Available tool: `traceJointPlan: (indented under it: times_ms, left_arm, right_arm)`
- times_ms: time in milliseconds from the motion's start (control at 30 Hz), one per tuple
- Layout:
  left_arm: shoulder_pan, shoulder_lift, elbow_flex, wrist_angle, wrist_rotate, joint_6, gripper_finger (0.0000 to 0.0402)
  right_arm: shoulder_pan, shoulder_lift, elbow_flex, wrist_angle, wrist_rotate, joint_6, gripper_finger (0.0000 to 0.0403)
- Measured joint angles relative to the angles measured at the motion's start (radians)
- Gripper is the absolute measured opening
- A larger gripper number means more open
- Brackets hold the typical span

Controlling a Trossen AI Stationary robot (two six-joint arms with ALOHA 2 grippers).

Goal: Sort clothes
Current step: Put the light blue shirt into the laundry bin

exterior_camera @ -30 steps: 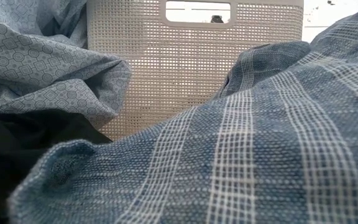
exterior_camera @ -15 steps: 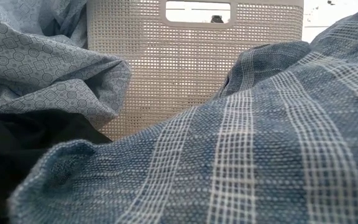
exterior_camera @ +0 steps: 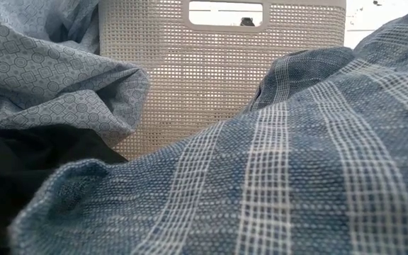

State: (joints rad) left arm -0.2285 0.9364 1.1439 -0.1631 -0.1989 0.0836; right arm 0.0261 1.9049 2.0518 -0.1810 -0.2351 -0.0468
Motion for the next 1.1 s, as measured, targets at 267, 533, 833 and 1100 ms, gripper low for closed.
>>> traceJointPlan:
  times_ms: [267, 533, 833, 1100]
  left_arm:
    - [0.000, -0.120, -0.005, -0.032, -0.069, 0.028, 0.0179]
    - [0.000, -0.223, -0.003, -0.129, -0.069, 0.028, 0.0180]
    - [0.000, -0.204, -0.003, -0.190, -0.067, 0.001, 0.0180]
    - [0.000, -0.137, -0.018, -0.224, 0.073, -0.075, 0.0180]
  right_arm:
    - [-0.001, -0.020, 0.000, 0.028, 0.003, -0.007, 0.0002]
    - [0.013, -0.117, 0.001, 0.064, -0.007, -0.069, 0.0001]
    - [0.039, -0.220, 0.001, 0.152, -0.006, -0.096, 0.0000]
    - [0.066, -0.276, 0.001, 0.147, -0.003, -0.100, 0.0000]
